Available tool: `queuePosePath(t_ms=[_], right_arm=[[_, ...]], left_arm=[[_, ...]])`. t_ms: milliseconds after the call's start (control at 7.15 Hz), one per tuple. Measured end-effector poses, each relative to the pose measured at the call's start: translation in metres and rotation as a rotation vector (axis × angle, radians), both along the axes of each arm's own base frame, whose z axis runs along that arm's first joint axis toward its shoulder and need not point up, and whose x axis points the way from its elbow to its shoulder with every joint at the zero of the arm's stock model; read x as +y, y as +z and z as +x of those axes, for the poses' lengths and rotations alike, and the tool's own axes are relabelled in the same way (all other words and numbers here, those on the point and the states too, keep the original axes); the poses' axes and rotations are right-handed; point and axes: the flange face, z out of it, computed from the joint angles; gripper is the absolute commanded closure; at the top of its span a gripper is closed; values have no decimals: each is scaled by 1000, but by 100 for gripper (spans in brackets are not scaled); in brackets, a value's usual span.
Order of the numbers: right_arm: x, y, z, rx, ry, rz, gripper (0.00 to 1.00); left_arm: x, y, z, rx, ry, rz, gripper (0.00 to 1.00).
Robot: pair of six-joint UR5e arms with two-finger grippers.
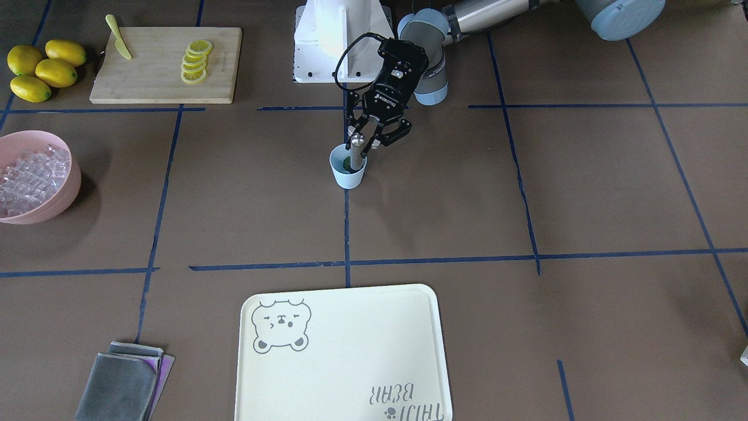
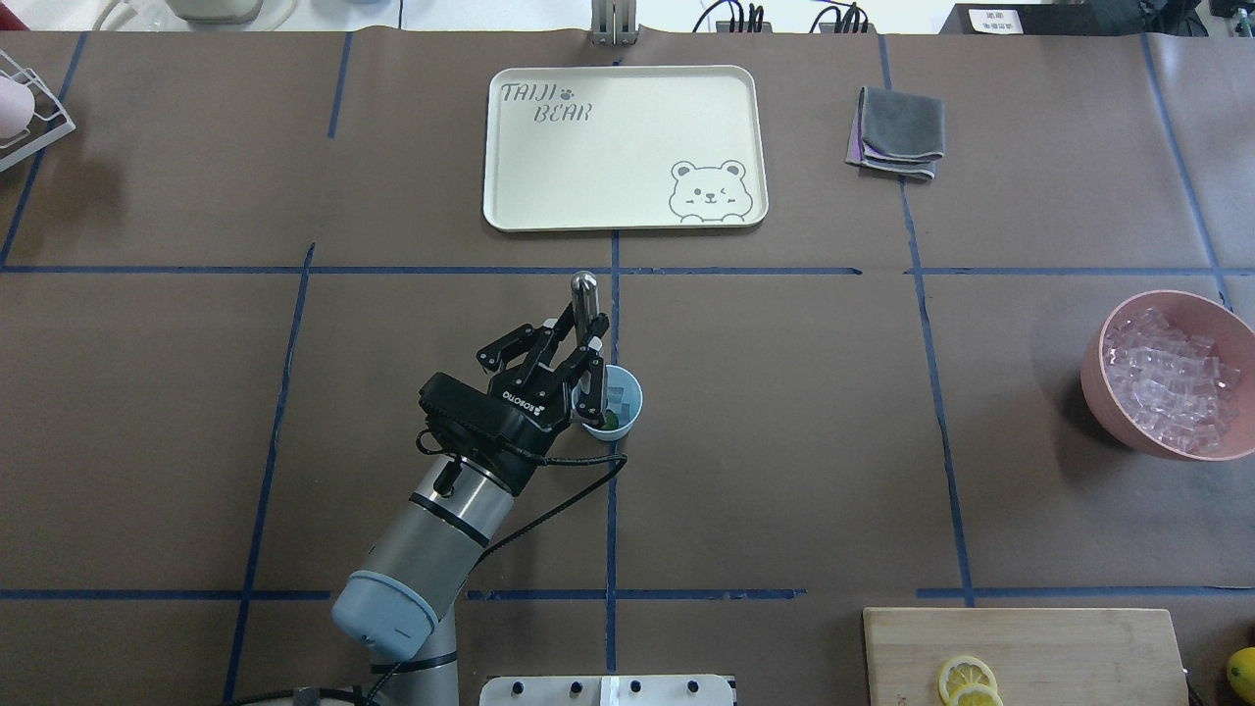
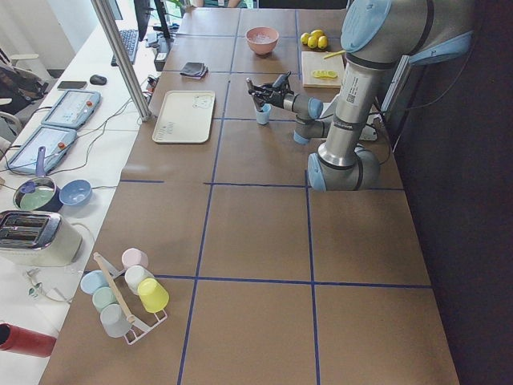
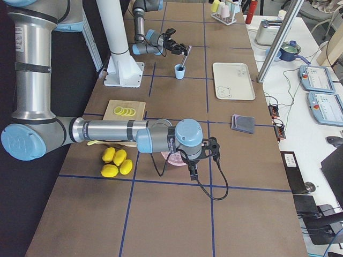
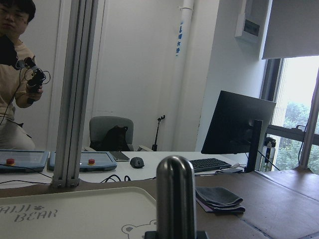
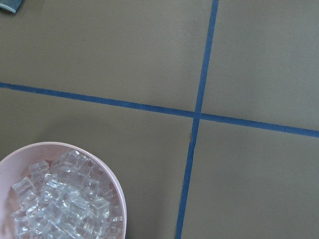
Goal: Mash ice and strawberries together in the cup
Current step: 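Press the metal rod down into the cup contents with the left gripper, then lift the metal rod out of the cup with the left gripper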
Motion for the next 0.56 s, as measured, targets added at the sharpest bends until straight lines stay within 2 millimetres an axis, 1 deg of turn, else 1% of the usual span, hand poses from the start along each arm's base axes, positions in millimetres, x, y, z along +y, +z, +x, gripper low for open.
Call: queuePosePath(t_ms=[140, 280, 419, 559], right_arm=[[0, 0, 0, 0, 0, 1, 1], [0, -1, 0, 0, 0, 1, 1], [0, -1, 0, -1, 0, 1, 1], [0, -1, 0, -1, 0, 1, 1]], left_arm=[[1, -7, -7, 16, -2, 4, 100], [2, -19, -22, 35, -5, 10, 100], [6, -34, -44, 52, -4, 15, 100], [11, -51, -71, 71, -1, 20, 100]])
